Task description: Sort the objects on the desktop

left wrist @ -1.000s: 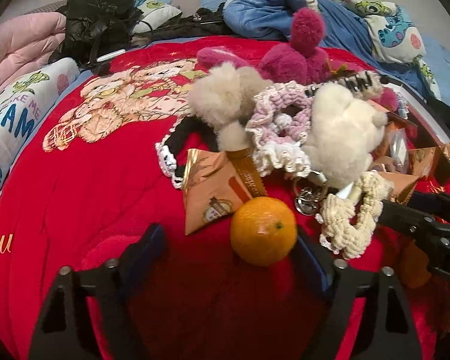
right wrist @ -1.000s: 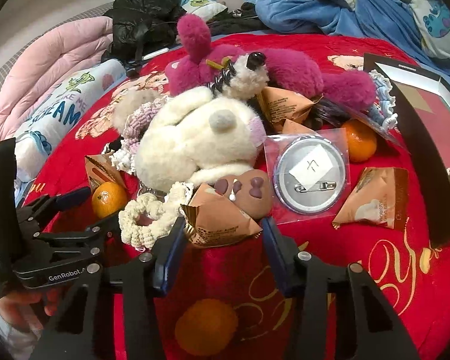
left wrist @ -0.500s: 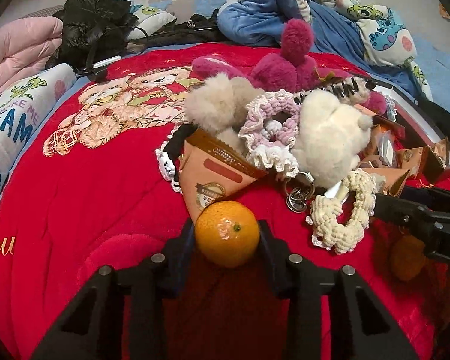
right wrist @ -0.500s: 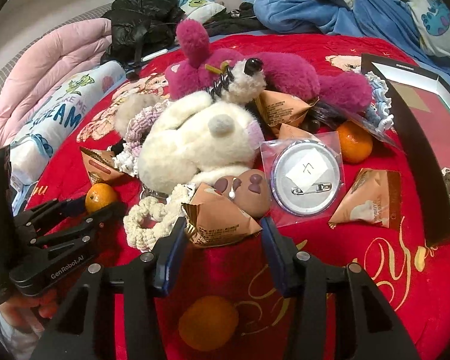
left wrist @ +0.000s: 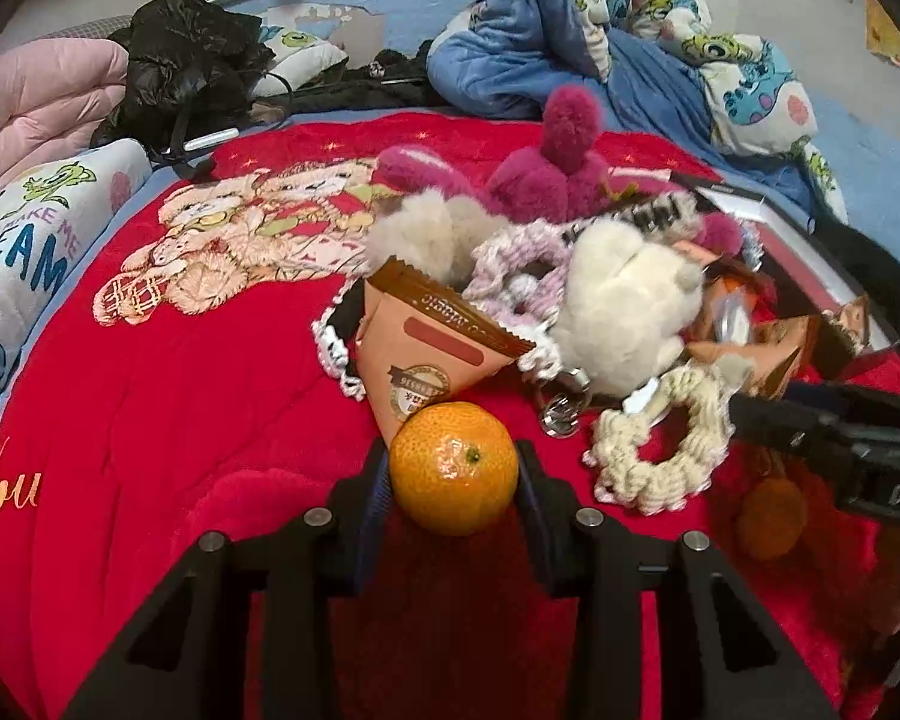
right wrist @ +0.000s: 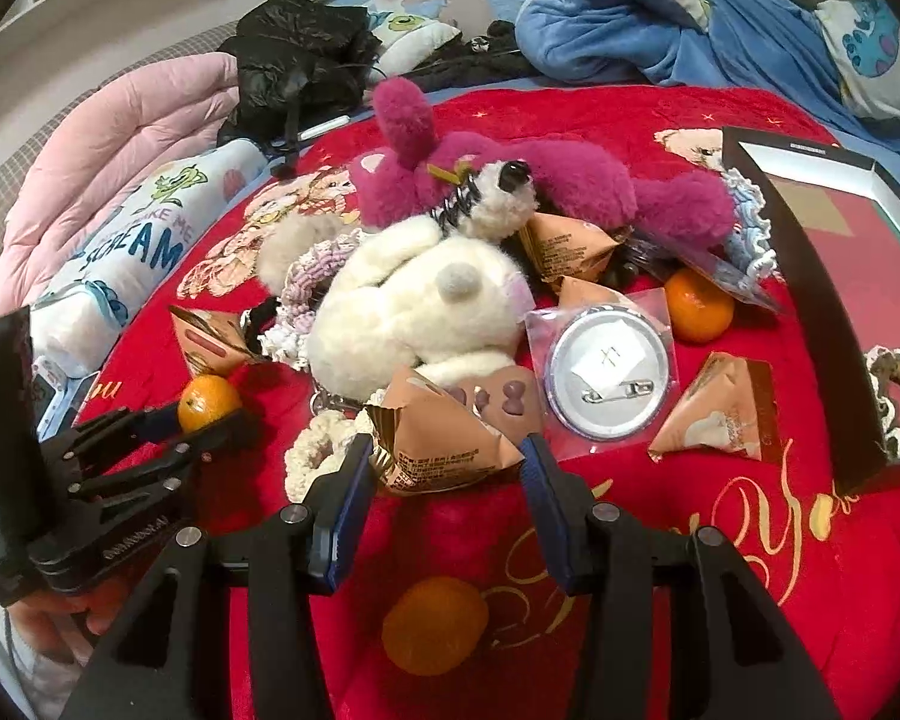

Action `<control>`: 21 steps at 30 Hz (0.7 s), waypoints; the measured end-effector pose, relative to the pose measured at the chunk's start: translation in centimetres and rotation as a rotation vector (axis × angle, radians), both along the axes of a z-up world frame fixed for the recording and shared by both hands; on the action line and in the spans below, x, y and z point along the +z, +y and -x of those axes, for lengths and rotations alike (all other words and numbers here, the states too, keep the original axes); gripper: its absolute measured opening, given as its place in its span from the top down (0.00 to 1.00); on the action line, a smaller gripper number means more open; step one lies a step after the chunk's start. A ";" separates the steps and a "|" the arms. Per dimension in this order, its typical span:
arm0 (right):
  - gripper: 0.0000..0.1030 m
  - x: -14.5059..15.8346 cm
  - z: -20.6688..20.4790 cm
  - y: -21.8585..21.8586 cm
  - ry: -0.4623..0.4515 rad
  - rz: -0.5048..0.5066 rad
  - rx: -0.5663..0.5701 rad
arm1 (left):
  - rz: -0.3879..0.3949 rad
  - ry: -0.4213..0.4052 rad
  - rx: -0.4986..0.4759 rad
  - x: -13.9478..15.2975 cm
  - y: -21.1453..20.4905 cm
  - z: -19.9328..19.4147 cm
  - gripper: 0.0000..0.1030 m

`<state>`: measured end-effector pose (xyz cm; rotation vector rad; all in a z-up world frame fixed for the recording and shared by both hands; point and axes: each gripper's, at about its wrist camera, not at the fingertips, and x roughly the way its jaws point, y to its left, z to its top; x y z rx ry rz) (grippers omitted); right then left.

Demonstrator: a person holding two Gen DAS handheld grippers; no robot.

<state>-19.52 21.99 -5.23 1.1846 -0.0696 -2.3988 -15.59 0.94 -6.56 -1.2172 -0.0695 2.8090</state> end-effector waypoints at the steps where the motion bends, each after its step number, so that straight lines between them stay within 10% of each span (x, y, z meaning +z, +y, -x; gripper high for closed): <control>1: 0.54 0.0 -0.1 0.1 0.003 -0.007 0.002 | -0.004 0.003 -0.003 0.2 0.2 -0.1 0.61; 21: 0.54 1.4 -1.6 3.7 0.068 0.008 -0.032 | 0.005 0.029 -0.102 1.4 5.2 -0.9 0.61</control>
